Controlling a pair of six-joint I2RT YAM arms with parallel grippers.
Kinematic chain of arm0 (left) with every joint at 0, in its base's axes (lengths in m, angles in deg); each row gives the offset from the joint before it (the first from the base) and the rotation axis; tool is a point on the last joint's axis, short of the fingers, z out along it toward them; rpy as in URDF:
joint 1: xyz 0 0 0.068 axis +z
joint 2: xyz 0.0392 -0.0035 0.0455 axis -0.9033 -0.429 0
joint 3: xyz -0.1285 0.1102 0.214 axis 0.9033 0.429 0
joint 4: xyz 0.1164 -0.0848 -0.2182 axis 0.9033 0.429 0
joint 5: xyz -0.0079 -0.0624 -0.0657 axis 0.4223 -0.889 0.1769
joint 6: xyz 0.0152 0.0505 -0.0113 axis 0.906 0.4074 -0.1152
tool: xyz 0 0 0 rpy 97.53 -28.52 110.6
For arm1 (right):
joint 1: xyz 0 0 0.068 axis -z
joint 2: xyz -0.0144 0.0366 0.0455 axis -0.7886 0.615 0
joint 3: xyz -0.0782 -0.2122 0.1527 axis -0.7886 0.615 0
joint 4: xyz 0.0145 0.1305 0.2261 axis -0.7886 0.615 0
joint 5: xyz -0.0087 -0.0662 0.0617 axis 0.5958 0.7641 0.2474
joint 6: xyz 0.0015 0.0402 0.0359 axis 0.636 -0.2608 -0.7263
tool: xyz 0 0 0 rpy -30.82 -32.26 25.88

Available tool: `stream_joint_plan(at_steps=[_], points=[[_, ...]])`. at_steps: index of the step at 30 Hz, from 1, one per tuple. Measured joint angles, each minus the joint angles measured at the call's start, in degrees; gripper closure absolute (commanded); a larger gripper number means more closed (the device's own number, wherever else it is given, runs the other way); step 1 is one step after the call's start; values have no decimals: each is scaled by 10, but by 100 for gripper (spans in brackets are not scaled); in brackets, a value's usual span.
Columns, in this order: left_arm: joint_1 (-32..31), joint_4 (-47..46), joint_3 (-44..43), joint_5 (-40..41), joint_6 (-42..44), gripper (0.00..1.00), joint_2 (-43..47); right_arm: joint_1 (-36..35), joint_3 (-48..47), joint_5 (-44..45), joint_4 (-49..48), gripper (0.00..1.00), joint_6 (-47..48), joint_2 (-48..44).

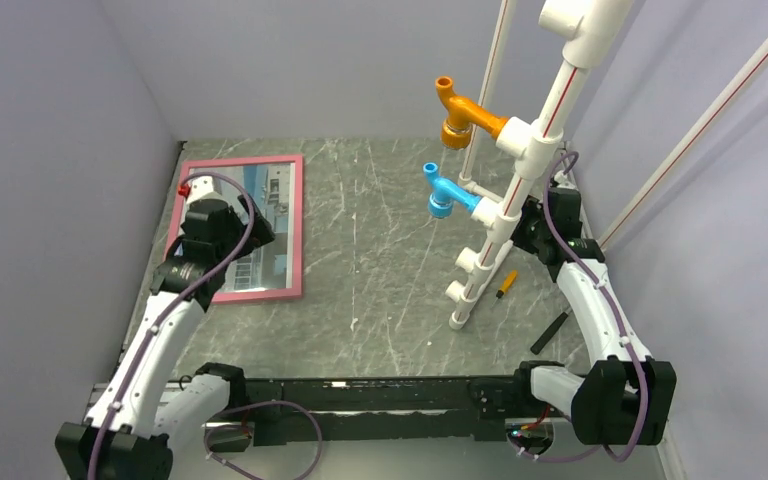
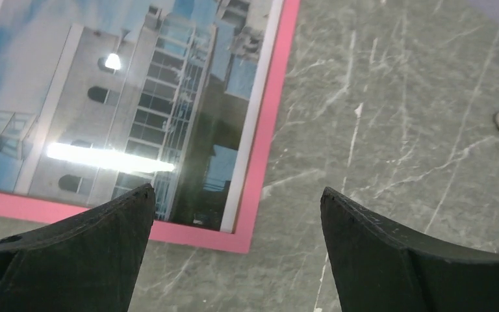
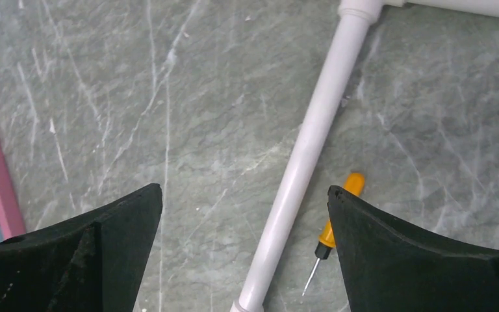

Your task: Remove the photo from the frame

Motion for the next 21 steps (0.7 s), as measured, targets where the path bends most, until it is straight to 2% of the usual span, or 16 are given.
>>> stream_joint_plan(at_steps=[3,10,14,17,21], points=[[40,23,-8,-46,0,1,-33,0,3,-31,-13,0,6,0],[127,-21,69,-259,4,1,-72,-3,2,-134,-42,0,20,30],[132,-56,106,-348,3,1,-78,-14,2,-174,-55,0,24,37],[132,-73,111,-382,6,1,-72,-35,2,-185,-55,0,28,46],[132,-90,113,-405,18,1,-43,-80,2,-146,-42,0,29,44]])
